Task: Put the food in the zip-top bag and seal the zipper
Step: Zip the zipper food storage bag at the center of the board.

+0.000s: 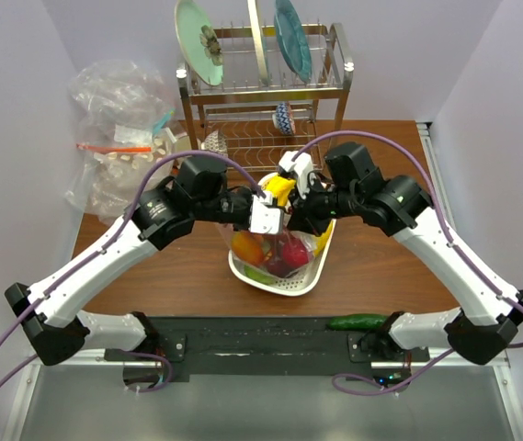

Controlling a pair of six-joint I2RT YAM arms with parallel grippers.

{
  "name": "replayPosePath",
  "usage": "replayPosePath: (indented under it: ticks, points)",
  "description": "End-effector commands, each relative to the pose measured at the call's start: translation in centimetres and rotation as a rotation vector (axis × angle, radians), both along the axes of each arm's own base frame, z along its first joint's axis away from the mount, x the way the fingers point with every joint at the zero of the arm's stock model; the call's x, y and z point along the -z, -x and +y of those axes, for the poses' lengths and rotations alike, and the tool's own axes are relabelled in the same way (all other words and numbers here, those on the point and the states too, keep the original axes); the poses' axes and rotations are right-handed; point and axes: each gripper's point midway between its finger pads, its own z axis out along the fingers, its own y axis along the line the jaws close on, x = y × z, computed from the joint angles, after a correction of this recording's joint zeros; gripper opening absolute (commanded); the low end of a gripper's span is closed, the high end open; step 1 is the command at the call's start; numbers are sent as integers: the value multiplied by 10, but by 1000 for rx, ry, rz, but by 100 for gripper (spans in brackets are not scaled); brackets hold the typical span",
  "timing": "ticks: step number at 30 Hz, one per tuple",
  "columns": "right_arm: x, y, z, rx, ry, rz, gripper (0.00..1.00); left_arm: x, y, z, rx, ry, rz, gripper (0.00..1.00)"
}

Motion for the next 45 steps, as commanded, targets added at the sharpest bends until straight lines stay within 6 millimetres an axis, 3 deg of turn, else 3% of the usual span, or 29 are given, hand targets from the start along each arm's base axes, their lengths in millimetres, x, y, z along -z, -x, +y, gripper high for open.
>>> replayPosePath:
  ticks: [1, 7, 17, 23, 30, 45]
  points:
    - [17, -16, -42, 173, 98, -30, 0, -16, -6, 14, -69, 16, -55, 0]
    - [21, -27, -69, 290, 131, -57, 0, -10, -7, 20, -107, 10, -46, 1]
    - [31, -54, -114, 524, 244, -130, 0, -22, -13, 35, -205, 40, -53, 0]
    - [27, -65, -138, 645, 260, -191, 0, -21, -21, 51, -279, 63, -11, 0]
    - [14, -69, -154, 727, 251, -257, 0, -19, -35, 72, -371, 109, 36, 0]
    - [18, -69, -184, 850, 309, -296, 0, -13, -60, 107, -610, 147, 101, 0]
